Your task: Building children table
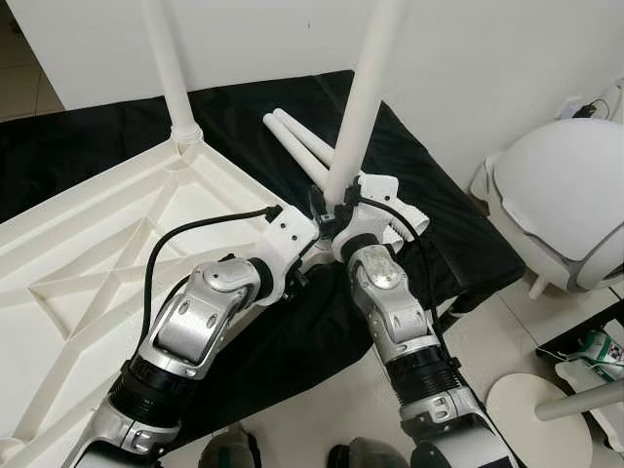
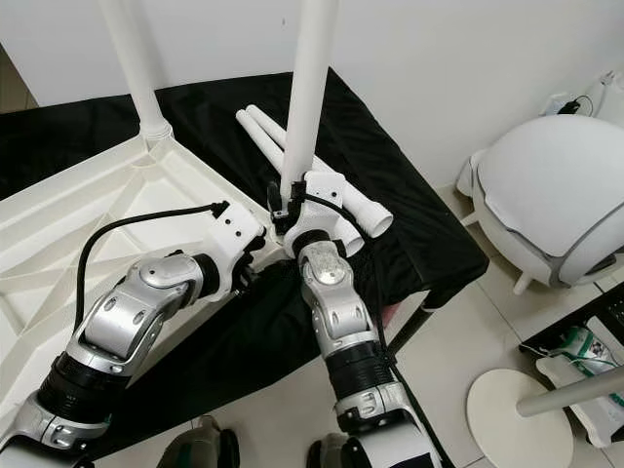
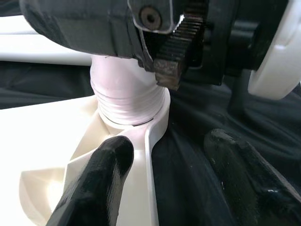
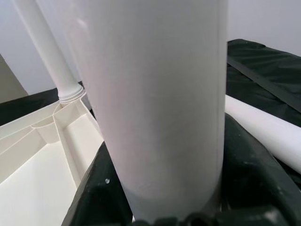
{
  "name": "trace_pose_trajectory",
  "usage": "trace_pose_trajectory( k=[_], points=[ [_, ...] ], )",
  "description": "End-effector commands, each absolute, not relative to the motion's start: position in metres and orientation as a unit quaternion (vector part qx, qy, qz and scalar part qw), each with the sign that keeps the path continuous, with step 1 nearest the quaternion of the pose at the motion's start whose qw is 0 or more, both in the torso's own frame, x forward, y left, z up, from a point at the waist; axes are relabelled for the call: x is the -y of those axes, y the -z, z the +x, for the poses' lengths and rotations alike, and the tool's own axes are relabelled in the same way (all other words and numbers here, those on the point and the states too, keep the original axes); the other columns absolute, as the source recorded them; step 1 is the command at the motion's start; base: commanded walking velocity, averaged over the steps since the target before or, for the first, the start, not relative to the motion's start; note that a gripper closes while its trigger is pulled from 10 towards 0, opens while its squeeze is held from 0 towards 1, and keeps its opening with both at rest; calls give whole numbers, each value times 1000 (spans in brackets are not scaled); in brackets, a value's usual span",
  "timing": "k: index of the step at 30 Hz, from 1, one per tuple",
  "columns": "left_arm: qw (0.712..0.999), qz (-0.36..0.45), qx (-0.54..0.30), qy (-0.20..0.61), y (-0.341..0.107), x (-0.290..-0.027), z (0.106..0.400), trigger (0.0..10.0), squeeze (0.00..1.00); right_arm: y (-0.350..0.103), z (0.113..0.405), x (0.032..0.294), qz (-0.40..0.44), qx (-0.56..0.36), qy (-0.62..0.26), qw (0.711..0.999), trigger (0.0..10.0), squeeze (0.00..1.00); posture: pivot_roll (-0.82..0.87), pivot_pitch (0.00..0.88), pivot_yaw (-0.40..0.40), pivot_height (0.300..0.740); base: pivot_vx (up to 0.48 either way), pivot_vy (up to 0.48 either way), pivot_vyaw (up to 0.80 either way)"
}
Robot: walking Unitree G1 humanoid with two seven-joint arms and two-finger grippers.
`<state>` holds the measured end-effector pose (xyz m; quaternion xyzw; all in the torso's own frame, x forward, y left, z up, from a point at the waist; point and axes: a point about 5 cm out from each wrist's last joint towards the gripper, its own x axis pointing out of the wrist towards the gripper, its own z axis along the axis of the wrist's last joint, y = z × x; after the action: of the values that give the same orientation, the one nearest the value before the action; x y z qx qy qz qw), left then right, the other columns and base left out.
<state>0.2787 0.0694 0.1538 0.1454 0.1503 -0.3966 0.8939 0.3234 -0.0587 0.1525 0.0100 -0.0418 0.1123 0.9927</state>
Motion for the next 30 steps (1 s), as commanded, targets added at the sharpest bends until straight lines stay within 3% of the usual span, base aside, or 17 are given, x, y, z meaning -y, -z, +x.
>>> trace_pose_trajectory(
  k=[1,8,14,30],
  points=[
    [902,149,-148,377,-156,-72,282,10000,0,-124,321,70,0,-22,-75,997,10000,0,-20,15,-18,740,0,0,0],
    [903,148,-148,375,-156,-72,282,10000,0,-122,322,70,2,-24,-58,998,10000,0,-21,13,-18,740,0,0,0],
    [903,149,-146,375,-157,-72,283,10000,0,-120,332,74,-11,-23,10,1000,10000,0,-17,7,-16,740,0,0,0],
    [905,146,-145,373,-157,-71,282,10000,0,-120,339,71,-3,-26,27,999,10000,0,-11,5,-21,740,0,0,0]
  ],
)
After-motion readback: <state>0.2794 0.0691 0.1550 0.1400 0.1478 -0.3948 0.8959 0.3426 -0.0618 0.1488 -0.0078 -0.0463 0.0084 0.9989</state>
